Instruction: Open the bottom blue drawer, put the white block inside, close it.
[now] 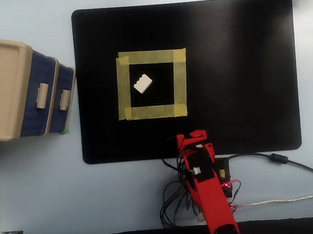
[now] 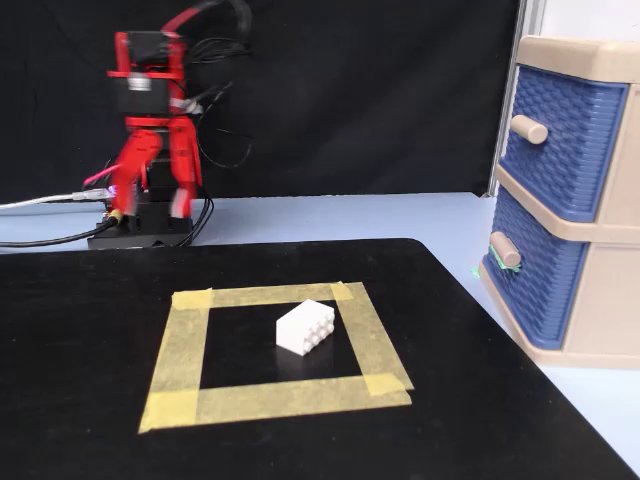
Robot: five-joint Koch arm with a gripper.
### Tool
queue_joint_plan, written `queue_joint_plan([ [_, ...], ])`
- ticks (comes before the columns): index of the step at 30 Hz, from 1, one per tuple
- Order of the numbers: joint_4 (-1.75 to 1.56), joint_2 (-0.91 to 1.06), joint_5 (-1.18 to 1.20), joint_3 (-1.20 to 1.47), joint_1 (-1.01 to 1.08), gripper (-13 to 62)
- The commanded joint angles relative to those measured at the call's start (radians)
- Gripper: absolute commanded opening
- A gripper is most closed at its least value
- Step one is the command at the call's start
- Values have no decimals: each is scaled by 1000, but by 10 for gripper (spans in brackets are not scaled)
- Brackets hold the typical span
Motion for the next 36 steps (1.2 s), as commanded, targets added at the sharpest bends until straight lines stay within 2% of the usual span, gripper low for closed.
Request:
queue_joint_plan([
  [1,-308,-69,-479,-15,-337,327],
  [3,-632,-173,-776,17,-578,328],
  [6,-1180,-304,-1019,110,-692,327],
  [9,-1721,-451,-1042,242,-695,326],
  [12,-2240,-723,-1060,275,-698,326],
  [16,-2623,-1100,-1091,86,-695,327],
  [18,-2657,-1227,-1091,-49,-690,327],
  [21,-2655,-1313,-1091,-222,-689,327],
  [29,-2577,-1342,-1094,-356,-690,326],
  [36,-2442,-1460,-1097,-557,-678,325],
])
